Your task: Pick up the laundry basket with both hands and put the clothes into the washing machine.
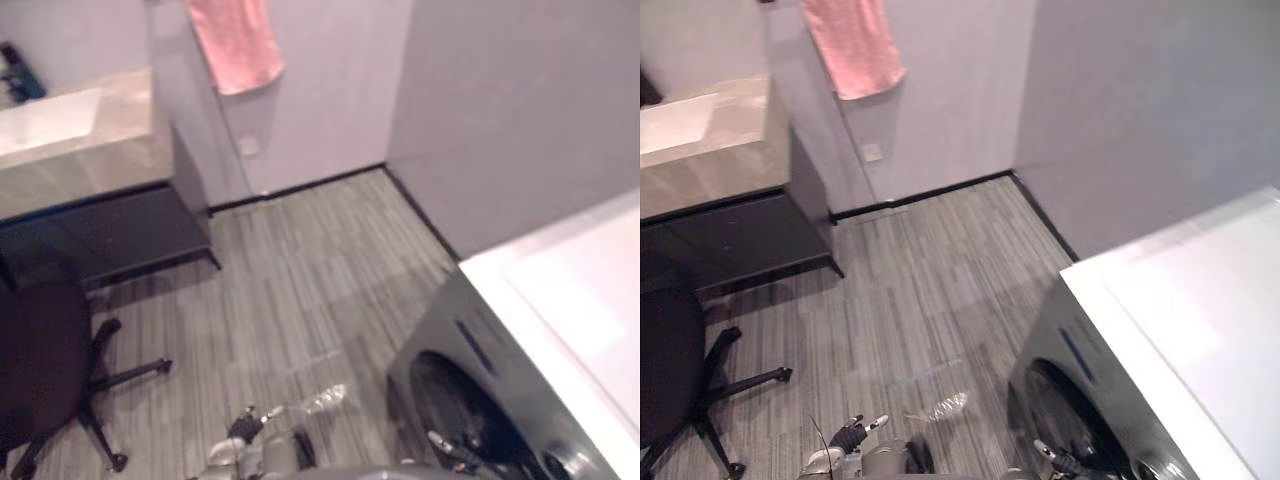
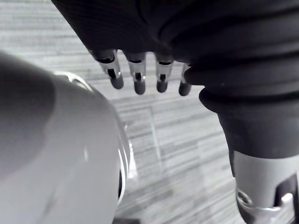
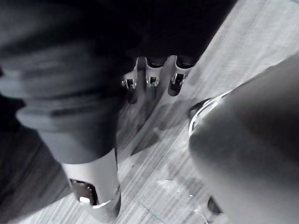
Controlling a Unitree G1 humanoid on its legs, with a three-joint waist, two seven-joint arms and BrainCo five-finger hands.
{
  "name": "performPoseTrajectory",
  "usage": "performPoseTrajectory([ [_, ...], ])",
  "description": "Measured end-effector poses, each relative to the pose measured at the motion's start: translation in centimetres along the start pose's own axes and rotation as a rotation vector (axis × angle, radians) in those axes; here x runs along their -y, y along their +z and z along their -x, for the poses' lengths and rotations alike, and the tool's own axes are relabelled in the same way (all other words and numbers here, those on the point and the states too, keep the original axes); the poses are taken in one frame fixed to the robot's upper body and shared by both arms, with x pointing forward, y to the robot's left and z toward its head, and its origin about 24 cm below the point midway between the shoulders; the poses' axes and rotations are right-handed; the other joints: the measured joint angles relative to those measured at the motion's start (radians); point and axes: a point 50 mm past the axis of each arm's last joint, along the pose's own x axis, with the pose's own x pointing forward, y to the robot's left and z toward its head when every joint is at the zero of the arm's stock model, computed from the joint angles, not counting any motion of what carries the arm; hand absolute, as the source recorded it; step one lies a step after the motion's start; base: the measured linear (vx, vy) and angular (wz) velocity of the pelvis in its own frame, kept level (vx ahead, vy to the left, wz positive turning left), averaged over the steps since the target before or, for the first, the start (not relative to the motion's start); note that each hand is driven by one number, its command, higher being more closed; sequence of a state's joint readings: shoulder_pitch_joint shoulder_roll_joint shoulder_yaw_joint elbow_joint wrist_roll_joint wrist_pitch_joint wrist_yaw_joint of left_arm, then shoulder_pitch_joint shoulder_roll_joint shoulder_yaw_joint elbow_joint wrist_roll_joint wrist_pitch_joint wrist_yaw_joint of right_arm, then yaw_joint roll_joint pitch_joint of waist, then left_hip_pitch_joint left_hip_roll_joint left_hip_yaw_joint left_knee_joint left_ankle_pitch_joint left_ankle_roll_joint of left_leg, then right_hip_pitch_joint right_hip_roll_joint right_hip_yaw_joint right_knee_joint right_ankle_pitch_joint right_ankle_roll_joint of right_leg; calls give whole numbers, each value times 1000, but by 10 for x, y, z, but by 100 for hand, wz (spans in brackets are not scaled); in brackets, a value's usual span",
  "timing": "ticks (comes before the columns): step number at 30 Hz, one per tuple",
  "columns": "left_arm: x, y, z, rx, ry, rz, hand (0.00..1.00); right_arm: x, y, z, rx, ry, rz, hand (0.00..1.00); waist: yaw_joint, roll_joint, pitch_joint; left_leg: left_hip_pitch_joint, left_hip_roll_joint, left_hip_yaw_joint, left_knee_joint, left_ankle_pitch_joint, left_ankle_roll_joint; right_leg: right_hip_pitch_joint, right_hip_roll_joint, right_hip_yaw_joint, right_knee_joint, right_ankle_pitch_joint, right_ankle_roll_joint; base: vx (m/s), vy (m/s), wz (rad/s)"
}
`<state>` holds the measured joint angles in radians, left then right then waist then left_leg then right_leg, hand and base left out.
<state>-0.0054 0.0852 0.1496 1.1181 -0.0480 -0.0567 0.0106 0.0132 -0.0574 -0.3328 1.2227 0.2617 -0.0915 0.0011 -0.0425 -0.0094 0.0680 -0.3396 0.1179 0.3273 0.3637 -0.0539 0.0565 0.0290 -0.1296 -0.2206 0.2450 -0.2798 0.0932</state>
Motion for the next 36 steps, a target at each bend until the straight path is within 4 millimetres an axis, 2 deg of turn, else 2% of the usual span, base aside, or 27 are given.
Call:
performPoseTrajectory([
  [1, -10, 4, -1, 11, 28, -1, 0, -9, 0, 0, 8, 20, -9, 0, 4, -39, 1, 28, -53, -12, -115, 66, 0, -7, -14, 13, -28, 3, -5, 154, 132, 91],
  [2, -13, 4, -1, 6, 39, 1, 0, -12, 1, -1, 13, 25, -8, 0, 4, -45, -1, 39, -70, -27, -172, 98, 0, -9, -7, 15, -49, 6, -7, 89, 82, 68],
  [4, -18, -3, 0, -21, 55, 9, 0, -15, 9, -2, 35, 32, 6, 0, 4, -42, 5, 67, -94, -60, -262, 149, -7, -13, 11, 30, -85, 51, -13, 15, 39, 50],
  [6, -23, -16, 4, -53, 75, 38, 0, -16, 10, -2, 35, 31, 2, 0, 6, -26, 12, 118, -103, -57, -324, 176, -15, 8, 9, 37, -92, 57, -14, -49, 2, -2],
  [8, -17, -21, 5, -68, 58, 45, 0, -9, 13, -3, 41, 9, -18, 0, 1, -5, 15, 183, -117, -59, -462, 227, -38, 6, 11, 40, -96, 53, -20, -123, 2, -11],
  [10, -4, -19, 4, -62, 27, 55, 0, -3, 11, -2, 33, -9, -19, 0, -2, 16, 26, 179, -125, -74, -461, 230, -42, 3, 6, 38, -98, 53, -21, -71, 37, -4],
  [11, -1, -20, 4, -66, 20, 59, 0, 0, 7, -2, 23, -18, -27, 0, -4, 15, 27, 180, -141, -75, -460, 217, -25, 1, -4, 40, -95, 49, -22, -2, 66, -12],
  [15, -5, -15, 3, -48, 28, 53, 0, -3, 7, -2, 22, -12, -17, 0, -13, -18, 51, 209, -174, -79, -467, 188, 13, -16, -44, 33, 16, 16, -34, 104, 58, 0],
  [17, -9, -13, 3, -44, 36, 44, 0, -11, 13, -3, 37, 11, -15, 0, -15, -21, 60, 218, -160, -83, -465, 183, 21, -82, -45, 32, 153, 38, -68, 150, 61, -6],
  [18, -13, -13, 3, -44, 43, 35, 0, -14, 14, -3, 41, 20, -14, 0, -22, -19, 66, 232, -149, -85, -461, 180, 17, -88, -44, 33, 141, 35, -72, 172, 82, 0],
  [20, -18, -13, 3, -44, 53, 28, 0, -15, 17, -4, 47, 26, -1, 0, -23, -23, 66, 253, -144, -84, -466, 166, 5, -89, -36, 31, 75, 45, -52, 112, 47, 1],
  [23, -26, -10, 3, -34, 71, 18, 0, -16, 16, -4, 45, 29, 27, 0, -27, -35, 60, 271, -146, -83, -467, 154, -7, -118, -12, 33, -25, 154, -27, 81, -9, 6],
  [25, -25, -11, 3, -39, 69, 22, 0, -12, 19, -4, 50, 19, 41, 0, -27, -33, 57, 269, -140, -83, -467, 150, -15, -118, -7, 39, -49, 158, -9, 83, -58, -3],
  [28, -22, -16, 4, -58, 63, 28, 0, -12, 21, -4, 54, 19, 63, 0, -30, -16, 63, 264, -127, -79, -467, 151, -20, -102, 11, 42, -93, 162, -12, 79, -89, -9],
  [36, -19, -20, 4, -76, 61, 39, 0, -13, 14, -4, 33, 24, 69, 0, -32, -27, 62, 283, -118, -76, -467, 141, -37, -49, 35, 46, -164, 179, -14, 116, -52, -3],
])
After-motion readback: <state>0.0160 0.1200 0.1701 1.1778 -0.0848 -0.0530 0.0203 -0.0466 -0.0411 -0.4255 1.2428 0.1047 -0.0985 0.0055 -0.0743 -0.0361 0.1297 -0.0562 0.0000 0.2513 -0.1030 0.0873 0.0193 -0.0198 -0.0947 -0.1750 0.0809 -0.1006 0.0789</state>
